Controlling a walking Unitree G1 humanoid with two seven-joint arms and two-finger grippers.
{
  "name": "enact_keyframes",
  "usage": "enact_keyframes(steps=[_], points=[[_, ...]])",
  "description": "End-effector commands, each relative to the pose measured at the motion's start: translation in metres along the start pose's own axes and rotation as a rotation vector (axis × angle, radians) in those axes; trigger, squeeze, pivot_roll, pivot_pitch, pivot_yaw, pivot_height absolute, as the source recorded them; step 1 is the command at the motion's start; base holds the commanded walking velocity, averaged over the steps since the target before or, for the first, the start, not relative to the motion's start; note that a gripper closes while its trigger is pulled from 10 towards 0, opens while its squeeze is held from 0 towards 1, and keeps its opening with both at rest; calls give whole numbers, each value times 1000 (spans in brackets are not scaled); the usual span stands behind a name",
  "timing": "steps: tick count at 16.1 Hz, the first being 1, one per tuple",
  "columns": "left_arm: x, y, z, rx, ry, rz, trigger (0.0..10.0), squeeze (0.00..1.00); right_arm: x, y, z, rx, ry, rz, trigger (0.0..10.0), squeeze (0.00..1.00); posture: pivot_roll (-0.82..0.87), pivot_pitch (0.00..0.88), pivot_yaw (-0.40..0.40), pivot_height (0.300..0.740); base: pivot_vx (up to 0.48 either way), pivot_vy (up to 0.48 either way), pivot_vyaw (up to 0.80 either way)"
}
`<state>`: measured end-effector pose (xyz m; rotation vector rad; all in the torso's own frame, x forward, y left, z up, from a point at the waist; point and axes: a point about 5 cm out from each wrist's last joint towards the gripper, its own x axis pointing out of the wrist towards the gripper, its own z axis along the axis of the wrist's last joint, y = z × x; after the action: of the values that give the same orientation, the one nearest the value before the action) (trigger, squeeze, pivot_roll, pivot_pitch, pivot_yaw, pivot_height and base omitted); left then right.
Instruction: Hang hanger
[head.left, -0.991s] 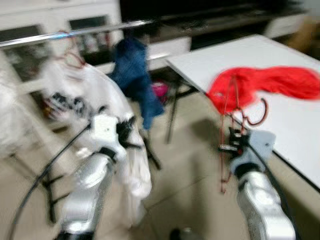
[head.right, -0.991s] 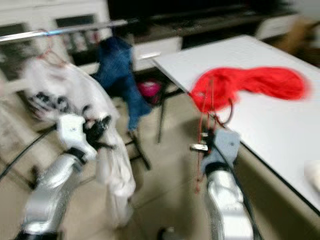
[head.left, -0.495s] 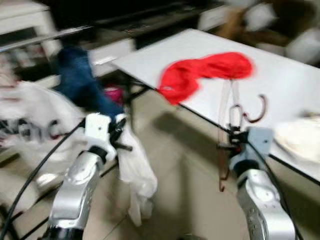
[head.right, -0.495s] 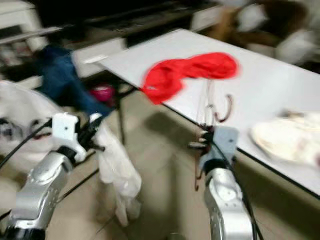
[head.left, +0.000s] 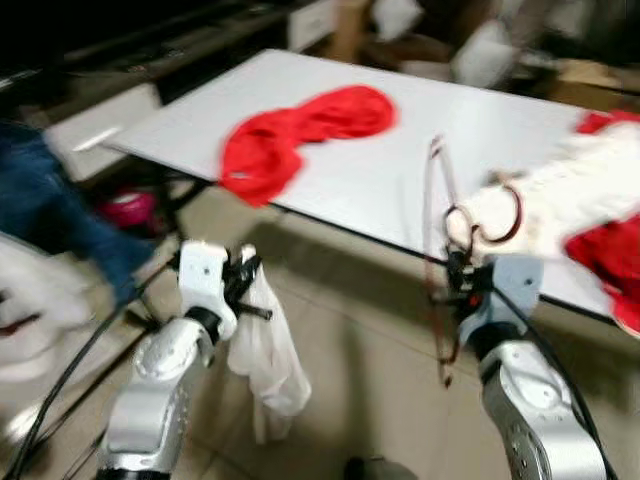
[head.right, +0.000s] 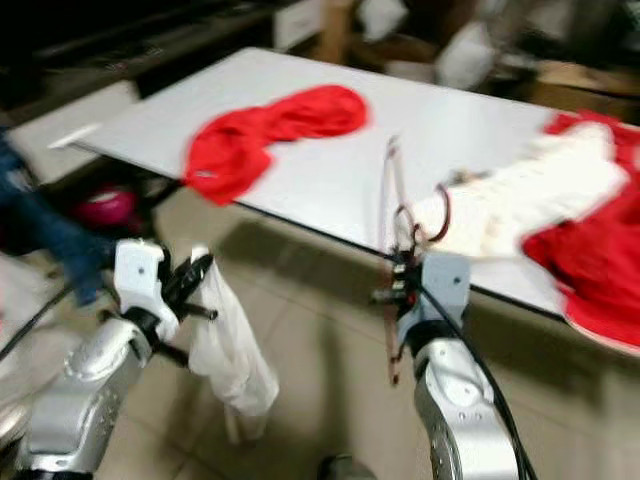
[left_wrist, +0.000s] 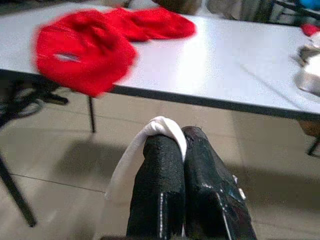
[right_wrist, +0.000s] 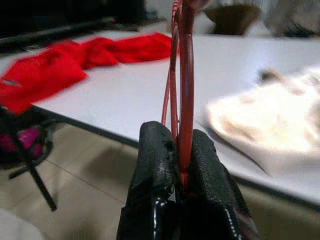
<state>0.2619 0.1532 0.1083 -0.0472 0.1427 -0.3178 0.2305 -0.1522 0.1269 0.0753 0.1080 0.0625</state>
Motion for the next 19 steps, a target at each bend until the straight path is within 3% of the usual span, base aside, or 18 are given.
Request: enact_keyframes(steps=[1,3,6,12,15,19], points=[[-1,0,8,32,-32,18,10000,0,-1,2,1,-27,6,16,10000,0,-96,0,5,740,0,0,-800],[1,-4,16,26,-58,-30,10000,0,2,3,5,-28,-17,34,10000,0,-93,0,7,740,0,0,-800],[1,-4,15,-15,-45,-25,10000,0,1,4,5,-11,9,29,10000,0,-97,0,6,740,0,0,-800],[7,-3,20,-5,-90,-19,10000,0,4,0,2,-36,31,10,10000,0,-104,0,9,740,0,0,-800],[2,-7,21,-31,-100,-58,10000,0,-2,3,3,7,33,23,10000,0,-110,0,14,740,0,0,-800],[13,-11,27,-52,-136,-122,10000,0,2,1,7,-12,18,36,10000,0,-134,0,36,740,79,0,-138]])
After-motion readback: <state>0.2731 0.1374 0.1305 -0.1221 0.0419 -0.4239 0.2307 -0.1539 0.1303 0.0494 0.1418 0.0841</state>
